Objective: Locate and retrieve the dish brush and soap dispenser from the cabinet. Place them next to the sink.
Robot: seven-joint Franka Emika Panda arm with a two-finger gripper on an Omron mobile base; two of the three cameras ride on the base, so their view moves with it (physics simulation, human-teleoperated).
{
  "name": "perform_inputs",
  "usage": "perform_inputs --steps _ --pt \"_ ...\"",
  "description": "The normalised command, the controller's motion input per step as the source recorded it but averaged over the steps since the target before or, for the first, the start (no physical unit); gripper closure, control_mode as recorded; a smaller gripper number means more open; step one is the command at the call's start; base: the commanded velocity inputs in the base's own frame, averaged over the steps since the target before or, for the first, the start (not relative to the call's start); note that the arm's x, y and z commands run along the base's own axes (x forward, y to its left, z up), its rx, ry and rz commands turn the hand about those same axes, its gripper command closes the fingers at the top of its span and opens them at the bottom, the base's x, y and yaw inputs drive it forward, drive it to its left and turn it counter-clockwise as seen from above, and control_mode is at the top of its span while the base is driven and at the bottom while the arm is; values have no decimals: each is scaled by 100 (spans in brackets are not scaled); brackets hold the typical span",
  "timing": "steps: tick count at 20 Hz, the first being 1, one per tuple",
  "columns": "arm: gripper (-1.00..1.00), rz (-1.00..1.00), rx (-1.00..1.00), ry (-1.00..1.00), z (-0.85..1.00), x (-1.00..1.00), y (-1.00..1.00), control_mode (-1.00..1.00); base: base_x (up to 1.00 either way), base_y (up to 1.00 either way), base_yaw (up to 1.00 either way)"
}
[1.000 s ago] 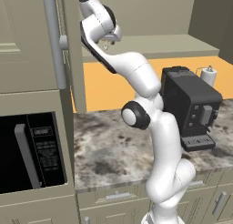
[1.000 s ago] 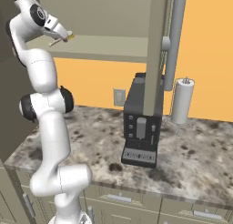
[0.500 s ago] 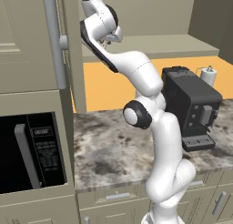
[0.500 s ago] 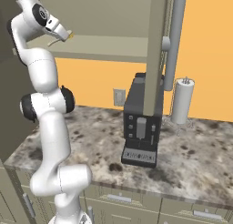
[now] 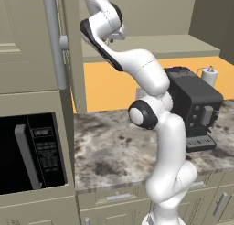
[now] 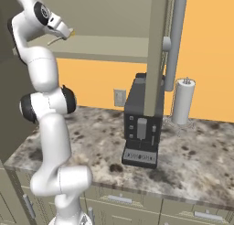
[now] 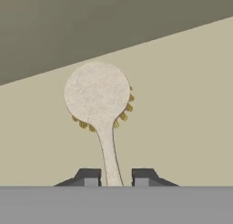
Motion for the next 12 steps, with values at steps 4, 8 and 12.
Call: perform_inputs --steps 4,8,12 --pt "100 24 5 -4 0 -2 -18 -100 0 0 0" --pt "100 23 5 -1 0 -4 -3 -100 0 0 0" --pt "100 20 0 -2 0 -20 -4 -100 0 0 0"
